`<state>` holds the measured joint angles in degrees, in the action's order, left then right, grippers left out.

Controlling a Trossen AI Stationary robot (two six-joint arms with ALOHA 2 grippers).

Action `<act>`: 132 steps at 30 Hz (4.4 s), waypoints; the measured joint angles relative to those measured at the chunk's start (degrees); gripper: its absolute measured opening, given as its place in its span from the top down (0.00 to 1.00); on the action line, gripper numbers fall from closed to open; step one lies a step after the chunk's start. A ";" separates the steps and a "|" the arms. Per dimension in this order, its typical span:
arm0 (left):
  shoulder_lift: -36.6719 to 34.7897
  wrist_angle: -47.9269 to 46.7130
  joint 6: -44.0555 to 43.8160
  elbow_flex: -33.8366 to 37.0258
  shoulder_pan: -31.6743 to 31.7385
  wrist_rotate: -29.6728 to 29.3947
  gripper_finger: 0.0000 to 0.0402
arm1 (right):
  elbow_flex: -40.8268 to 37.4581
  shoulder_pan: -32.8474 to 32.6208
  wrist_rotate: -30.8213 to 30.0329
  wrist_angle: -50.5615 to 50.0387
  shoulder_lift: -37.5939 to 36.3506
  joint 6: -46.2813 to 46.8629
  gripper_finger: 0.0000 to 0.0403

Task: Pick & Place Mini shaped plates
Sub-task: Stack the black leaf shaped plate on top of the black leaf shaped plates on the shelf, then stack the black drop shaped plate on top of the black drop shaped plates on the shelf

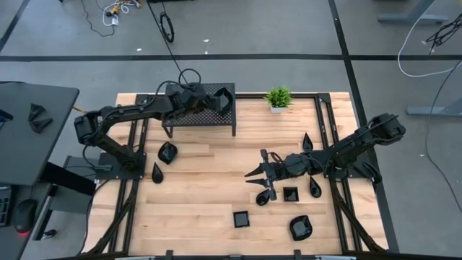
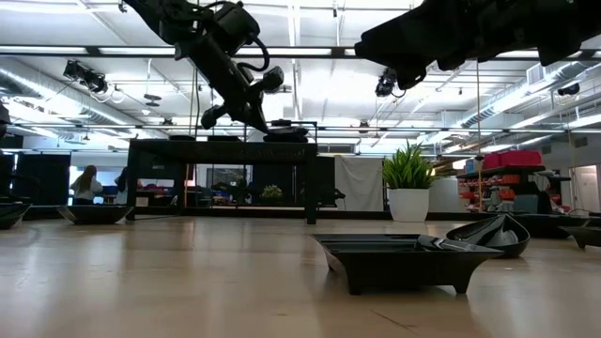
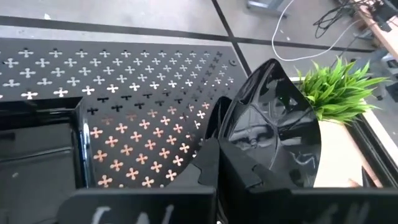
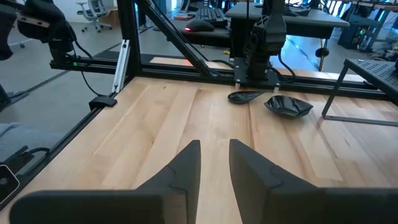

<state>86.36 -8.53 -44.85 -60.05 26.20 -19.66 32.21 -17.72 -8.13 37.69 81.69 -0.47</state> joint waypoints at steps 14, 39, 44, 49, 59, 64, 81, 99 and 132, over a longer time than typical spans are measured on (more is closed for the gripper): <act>-0.19 0.15 -0.03 0.00 -0.07 4.04 0.87 | 0.00 -0.01 0.01 0.00 0.00 0.00 0.79; -0.54 5.45 8.09 0.00 -8.06 2.74 0.72 | -0.02 -0.02 0.01 -0.08 0.00 0.42 0.79; -0.54 10.17 15.83 0.00 -11.42 2.25 0.79 | -0.02 0.07 0.00 -0.07 0.00 -0.27 0.79; 0.25 13.23 17.52 -0.02 -12.84 1.03 0.95 | -0.02 0.09 -0.01 -0.03 0.00 -0.40 0.79; 9.32 15.87 21.49 -3.50 -11.23 1.68 0.99 | -0.02 0.10 -0.01 0.50 0.02 0.00 0.79; 14.02 8.30 24.88 -11.19 -11.23 1.50 0.99 | -0.02 0.09 -0.01 0.67 0.02 0.26 0.79; 17.51 -7.84 23.95 -18.56 -11.02 -8.15 0.99 | -0.02 0.10 -0.01 0.90 0.02 1.74 0.79; 11.03 -11.32 23.25 -18.55 -13.77 -12.28 0.99 | -0.02 0.09 -0.01 0.83 0.02 2.51 0.79; -7.14 2.93 8.20 23.22 -54.70 -26.72 0.97 | 0.67 -1.04 -8.80 8.43 0.02 9.56 0.79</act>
<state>79.23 -5.60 -36.65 -36.83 -28.51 -46.38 32.87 -18.76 -16.93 46.12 81.71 9.09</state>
